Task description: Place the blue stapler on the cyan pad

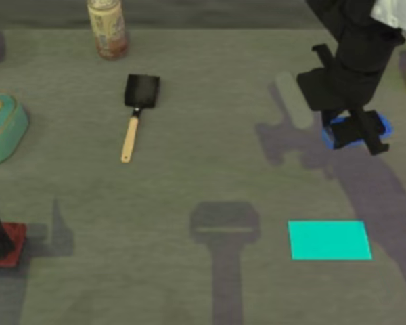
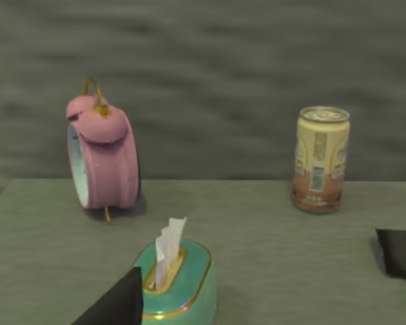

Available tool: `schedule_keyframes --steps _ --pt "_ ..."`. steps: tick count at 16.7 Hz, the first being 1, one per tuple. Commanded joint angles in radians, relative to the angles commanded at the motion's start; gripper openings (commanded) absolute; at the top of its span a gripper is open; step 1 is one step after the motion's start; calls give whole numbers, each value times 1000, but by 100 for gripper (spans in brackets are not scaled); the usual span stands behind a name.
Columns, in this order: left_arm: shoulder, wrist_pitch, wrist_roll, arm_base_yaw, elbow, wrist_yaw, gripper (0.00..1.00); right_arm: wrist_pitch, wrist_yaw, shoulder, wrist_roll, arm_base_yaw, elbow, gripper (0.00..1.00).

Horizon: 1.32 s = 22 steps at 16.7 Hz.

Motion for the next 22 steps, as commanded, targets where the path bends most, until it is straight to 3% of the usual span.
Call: schedule_keyframes --steps 5,12,22 --pt "0 0 0 0 0 0 100 61 37 -32 517 -3 -6 0" --pt "0 0 0 0 0 0 100 112 65 -113 1535 -19 -119 0" --pt "0 0 0 0 0 0 100 72 25 -252 2794 -42 -362 0"
